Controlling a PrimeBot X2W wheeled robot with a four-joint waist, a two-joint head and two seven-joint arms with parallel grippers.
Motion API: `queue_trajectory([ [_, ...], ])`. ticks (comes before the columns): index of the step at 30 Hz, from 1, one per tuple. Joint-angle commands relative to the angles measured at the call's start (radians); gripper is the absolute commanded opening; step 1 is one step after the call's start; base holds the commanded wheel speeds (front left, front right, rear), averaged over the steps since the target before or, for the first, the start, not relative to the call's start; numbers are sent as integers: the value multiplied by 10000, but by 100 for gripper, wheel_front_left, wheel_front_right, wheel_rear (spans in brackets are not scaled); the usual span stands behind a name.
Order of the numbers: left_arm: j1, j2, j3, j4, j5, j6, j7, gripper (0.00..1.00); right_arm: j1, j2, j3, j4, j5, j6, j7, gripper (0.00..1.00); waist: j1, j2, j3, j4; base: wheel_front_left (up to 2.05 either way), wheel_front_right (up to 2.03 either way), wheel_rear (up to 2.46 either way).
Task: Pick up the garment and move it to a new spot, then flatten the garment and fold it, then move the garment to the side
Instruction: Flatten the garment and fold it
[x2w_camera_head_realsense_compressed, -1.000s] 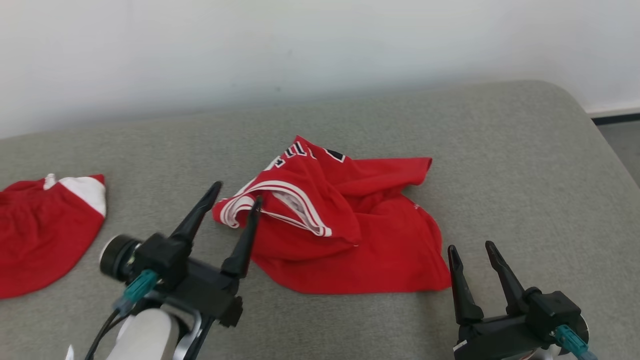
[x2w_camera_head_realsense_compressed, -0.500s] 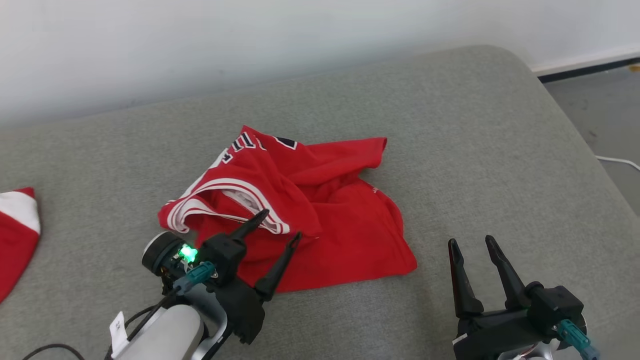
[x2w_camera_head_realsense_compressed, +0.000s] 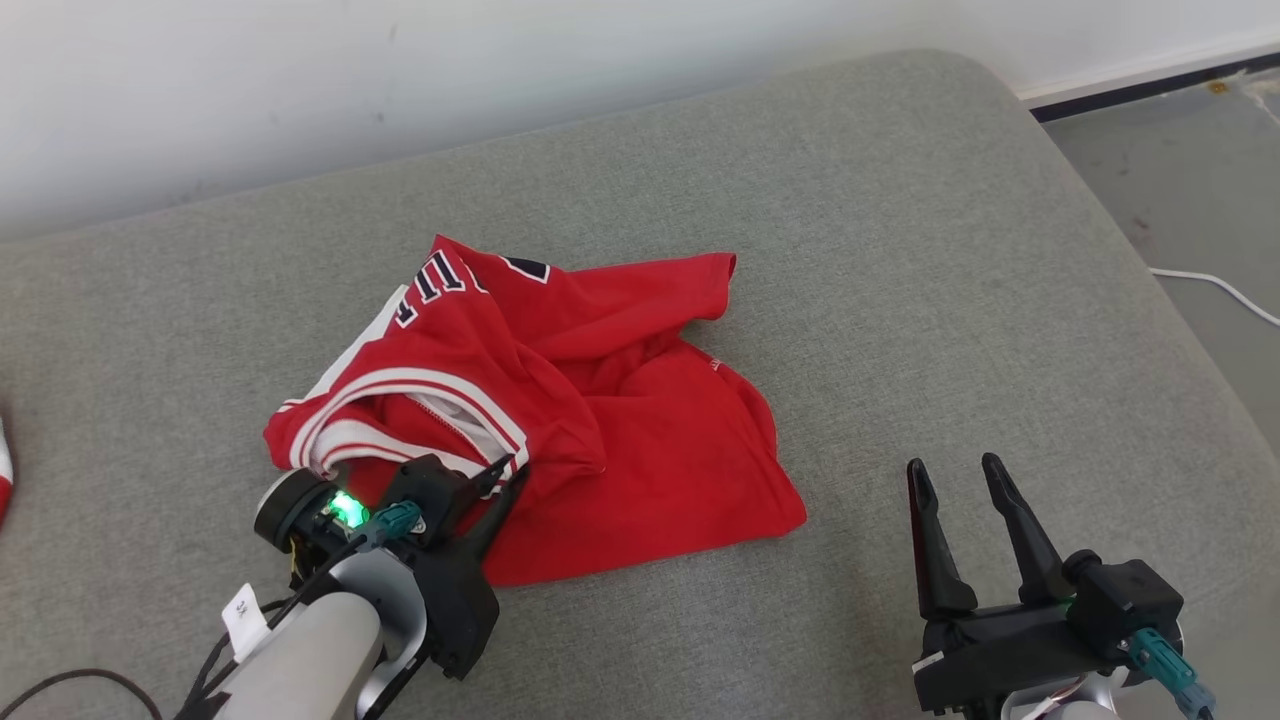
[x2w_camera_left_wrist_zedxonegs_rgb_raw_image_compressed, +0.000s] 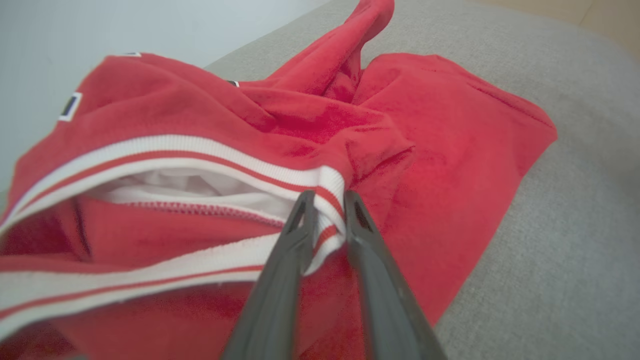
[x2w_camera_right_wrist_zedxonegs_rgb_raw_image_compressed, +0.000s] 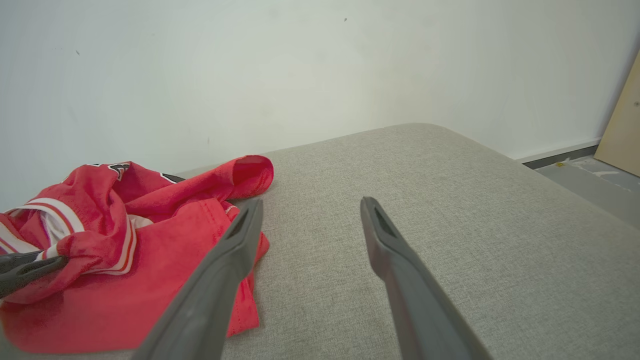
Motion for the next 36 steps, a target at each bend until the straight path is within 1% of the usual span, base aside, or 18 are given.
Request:
queue_trajectory([
  [1,-118,-58,-47,125,-130,14,-109,0,53,1,-39,-38,-20,-25,-18,100,-2,-1,-33,48,0,0,0],
  [7,-273,-336,40,359,-477,14,-592,0,117,1,-99,-24,-73,-25,-18,100,-2,-1,-239,384,0,0,0],
  [10,-297,-413,326,48,-816,17,-820,0,227,1,-124,-9,-75,-25,-19,100,-2,-1,-392,666,0,0,0],
  [13,-213,-275,595,-514,-913,132,-971,0,334,-1,-207,8,-110,-25,-19,100,-2,-1,-569,1060,0,0,0],
  [17,329,151,1002,-1578,-1053,475,-1047,0,450,-1,-262,36,-188,-25,-17,100,-2,-1,-797,1640,0,0,0],
  [22,1460,949,1468,-3027,-1312,1058,-1055,0,508,-1,-325,54,-265,-25,-16,100,-2,-1,-949,2304,0,0,0],
  [26,2686,1495,1726,-4060,-1543,1581,-944,0,553,-1,-307,74,-273,-25,-16,100,-2,-1,-963,2674,0,0,0],
  [29,3580,1794,1965,-4469,-1854,1958,-938,0,522,-1,-278,103,-288,-25,-16,100,-2,-1,-929,2826,0,0,0],
  [33,4485,1890,2350,-4585,-2222,2303,-1035,0,443,-1,-230,144,-326,-25,-16,100,-2,-1,-893,2860,0,0,0],
  [36,4812,1826,2573,-4500,-2446,2390,-1052,0,414,-2,-217,176,-343,-25,-16,100,-2,-1,-888,2839,0,0,0],
])
